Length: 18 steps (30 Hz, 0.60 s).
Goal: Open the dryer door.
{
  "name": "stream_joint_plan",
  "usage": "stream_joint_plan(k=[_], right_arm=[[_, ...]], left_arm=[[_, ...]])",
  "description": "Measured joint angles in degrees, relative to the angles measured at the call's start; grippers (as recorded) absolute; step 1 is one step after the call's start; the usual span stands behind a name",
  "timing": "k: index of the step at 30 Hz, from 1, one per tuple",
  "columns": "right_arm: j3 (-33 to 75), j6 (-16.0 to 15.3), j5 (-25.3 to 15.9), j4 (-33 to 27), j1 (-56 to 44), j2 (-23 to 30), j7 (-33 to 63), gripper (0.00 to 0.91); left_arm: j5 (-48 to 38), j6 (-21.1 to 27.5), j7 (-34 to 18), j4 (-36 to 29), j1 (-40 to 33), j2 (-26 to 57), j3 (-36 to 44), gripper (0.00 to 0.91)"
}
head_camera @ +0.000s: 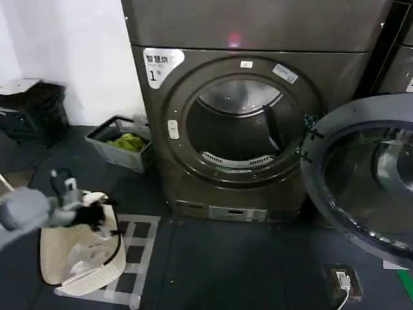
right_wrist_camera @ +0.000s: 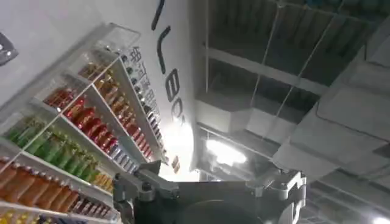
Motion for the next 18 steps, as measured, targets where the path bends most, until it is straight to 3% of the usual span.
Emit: stream_joint_plan(k=[10,18], right_arm=[[1.8,1.0,0.0,-0.9,-2.1,-0.3,-0.3,0.907],[1.8,1.0,0.1,-0.4,-2.0,0.6,0.0,0.907]], left_arm=[[11.4,-5.2,14.4,4.8,-9.0,3.2,5.0,0.907],[15.6,-6.7,15.6,7.9,-9.5,4.6,5.4,0.907]])
